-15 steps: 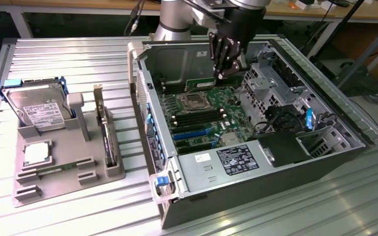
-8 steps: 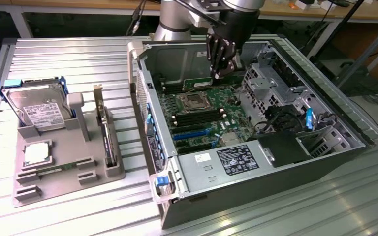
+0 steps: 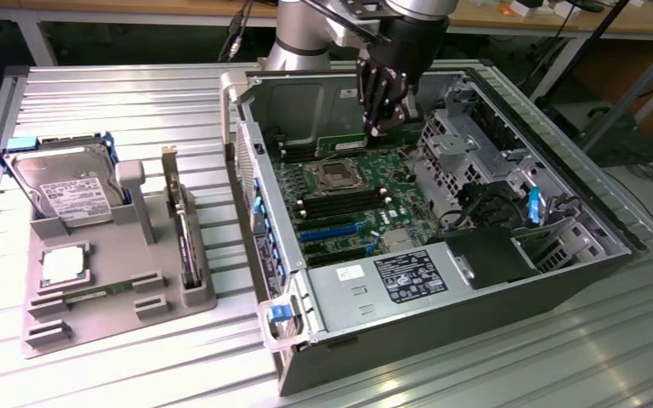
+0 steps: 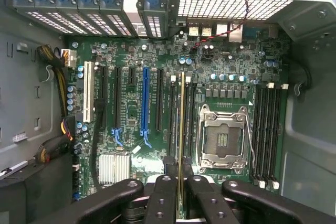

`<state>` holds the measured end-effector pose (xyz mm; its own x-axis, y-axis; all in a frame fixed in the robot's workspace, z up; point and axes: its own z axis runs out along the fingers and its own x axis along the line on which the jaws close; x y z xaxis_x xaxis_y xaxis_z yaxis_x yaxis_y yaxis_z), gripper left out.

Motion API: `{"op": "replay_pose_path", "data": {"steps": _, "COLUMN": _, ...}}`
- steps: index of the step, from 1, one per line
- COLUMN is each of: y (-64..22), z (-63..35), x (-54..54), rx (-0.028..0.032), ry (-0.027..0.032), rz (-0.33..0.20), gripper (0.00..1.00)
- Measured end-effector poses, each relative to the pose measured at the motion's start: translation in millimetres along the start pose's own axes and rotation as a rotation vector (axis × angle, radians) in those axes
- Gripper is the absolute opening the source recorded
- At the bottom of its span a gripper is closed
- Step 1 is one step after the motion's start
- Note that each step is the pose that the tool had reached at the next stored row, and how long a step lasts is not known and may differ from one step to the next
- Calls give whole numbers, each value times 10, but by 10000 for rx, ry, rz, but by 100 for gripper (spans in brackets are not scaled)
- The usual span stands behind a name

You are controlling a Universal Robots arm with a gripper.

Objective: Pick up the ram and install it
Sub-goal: 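Insert the ram into the slot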

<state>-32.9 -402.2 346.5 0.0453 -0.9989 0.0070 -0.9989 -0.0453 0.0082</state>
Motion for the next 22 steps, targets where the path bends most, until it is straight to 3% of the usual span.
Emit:
{"op": "replay_pose_path", "data": {"steps": 10, "y": -1, "z": 27, "x": 0, "rx": -1, "ry": -6, "rz": 0, "gripper": 14}}
{"op": "replay_pose_path", "data": {"steps": 22, "y": -5, "z": 413, "x": -7, "rx": -1, "ry": -6, "rz": 0, "gripper": 14}}
